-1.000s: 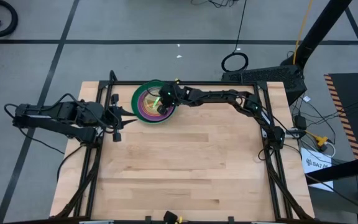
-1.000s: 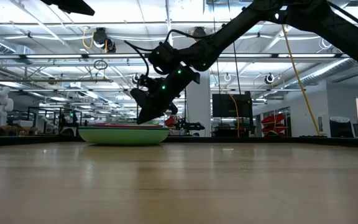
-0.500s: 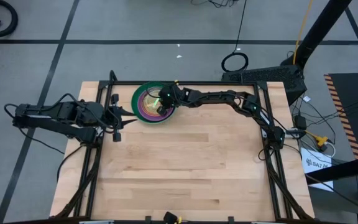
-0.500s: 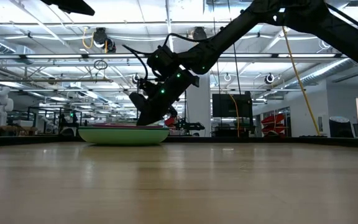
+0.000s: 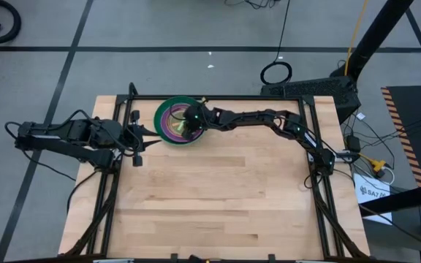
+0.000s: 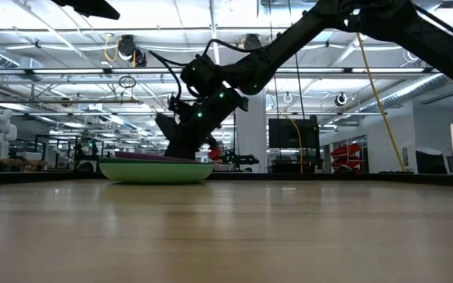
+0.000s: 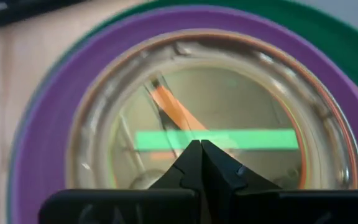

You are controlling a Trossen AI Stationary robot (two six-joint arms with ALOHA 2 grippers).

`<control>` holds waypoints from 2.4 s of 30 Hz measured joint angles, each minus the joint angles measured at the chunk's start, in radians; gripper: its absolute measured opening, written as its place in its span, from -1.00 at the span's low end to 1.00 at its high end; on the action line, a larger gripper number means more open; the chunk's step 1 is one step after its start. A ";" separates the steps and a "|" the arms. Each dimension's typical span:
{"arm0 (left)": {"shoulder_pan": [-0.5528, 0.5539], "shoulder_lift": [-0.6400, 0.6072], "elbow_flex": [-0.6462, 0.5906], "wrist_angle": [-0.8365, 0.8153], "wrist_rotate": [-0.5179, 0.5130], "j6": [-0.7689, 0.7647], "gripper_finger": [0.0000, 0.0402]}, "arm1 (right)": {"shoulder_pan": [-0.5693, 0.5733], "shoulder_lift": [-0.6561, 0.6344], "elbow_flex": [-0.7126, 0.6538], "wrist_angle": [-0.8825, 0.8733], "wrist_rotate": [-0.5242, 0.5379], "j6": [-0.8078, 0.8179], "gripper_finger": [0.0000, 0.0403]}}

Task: Stack plastic plates
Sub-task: Stack the green plate on top of the orange plate, then return to Home Position

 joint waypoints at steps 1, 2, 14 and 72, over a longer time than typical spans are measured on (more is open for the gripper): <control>0.000 0.000 0.000 0.000 0.000 0.000 -0.56 | 0.003 0.000 0.000 0.011 0.000 0.000 -1.00; 0.000 0.000 0.000 0.000 0.000 0.000 -0.56 | 0.006 0.000 0.000 0.021 0.000 0.000 -1.00; -0.006 -0.002 -0.017 0.047 0.010 0.011 -0.56 | 0.088 -0.061 0.000 0.144 -0.121 -0.141 -1.00; -0.061 -0.716 -0.728 0.547 0.004 -0.202 -0.56 | 0.118 -2.049 -1.715 0.264 -0.154 -0.224 -1.00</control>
